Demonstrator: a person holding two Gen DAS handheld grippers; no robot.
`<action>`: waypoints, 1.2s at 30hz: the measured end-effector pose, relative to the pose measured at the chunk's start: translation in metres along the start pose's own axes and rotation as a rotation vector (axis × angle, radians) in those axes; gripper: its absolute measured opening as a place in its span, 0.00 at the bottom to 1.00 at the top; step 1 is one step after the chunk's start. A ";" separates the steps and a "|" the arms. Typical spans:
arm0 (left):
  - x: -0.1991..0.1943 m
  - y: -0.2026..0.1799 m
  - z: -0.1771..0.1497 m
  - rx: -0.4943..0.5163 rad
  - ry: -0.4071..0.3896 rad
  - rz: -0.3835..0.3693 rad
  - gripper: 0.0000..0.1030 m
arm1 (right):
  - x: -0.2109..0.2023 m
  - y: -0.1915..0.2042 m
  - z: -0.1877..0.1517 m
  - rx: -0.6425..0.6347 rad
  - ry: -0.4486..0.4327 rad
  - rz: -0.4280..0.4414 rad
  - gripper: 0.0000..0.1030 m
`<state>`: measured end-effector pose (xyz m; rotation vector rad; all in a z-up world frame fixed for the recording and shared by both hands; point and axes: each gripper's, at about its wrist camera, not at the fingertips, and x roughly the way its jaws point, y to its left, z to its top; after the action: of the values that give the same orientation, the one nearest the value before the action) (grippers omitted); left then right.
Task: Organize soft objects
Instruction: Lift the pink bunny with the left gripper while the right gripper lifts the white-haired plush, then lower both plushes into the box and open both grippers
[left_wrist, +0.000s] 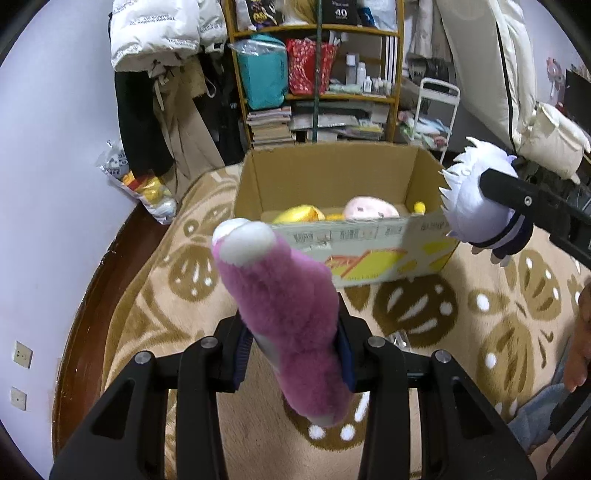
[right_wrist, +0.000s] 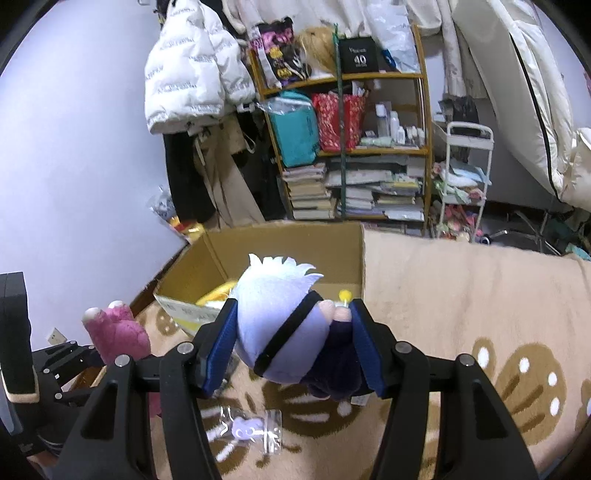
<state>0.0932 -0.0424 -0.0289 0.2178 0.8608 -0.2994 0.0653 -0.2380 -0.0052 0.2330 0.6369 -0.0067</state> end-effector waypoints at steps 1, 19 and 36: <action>-0.002 0.002 0.002 -0.004 -0.009 0.001 0.37 | 0.000 0.001 0.002 -0.003 -0.009 0.003 0.61; 0.003 0.008 0.073 0.058 -0.139 0.050 0.37 | 0.009 0.002 0.034 -0.019 -0.105 0.046 0.62; 0.058 0.003 0.092 0.052 -0.125 -0.026 0.38 | 0.052 -0.004 0.037 -0.087 -0.123 0.024 0.65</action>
<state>0.1953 -0.0773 -0.0149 0.2343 0.7329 -0.3565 0.1284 -0.2466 -0.0078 0.1545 0.5106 0.0299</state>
